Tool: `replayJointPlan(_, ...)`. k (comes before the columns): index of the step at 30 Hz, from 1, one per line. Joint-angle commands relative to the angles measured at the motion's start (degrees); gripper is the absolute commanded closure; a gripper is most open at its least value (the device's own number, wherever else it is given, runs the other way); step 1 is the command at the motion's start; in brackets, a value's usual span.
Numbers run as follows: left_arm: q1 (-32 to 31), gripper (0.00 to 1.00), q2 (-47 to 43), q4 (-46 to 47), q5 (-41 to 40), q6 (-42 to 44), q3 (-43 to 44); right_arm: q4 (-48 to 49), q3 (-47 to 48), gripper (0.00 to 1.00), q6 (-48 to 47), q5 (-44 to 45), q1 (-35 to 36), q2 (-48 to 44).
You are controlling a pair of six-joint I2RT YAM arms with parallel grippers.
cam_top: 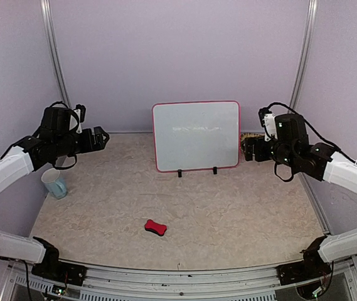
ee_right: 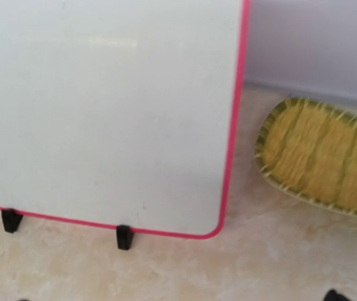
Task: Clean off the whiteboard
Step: Reset both arms
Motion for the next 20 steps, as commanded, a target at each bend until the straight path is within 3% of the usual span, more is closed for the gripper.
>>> replayJointPlan(1,0.2,0.01,-2.9,-0.9,-2.7,2.6,-0.3,-5.0,-0.5,0.0,-2.5,-0.7,-3.5,-5.8)
replayJointPlan(6,0.5,0.01,-5.8,2.6,-3.4,3.7,-3.2,-4.8,-1.7,0.0,-1.5,-6.5,-10.7,-9.7)
replayJointPlan(20,1.0,0.01,-7.5,4.5,-3.1,4.2,-4.5,-0.8,-3.3,0.0,-2.9,-3.7,-11.1,-14.1)
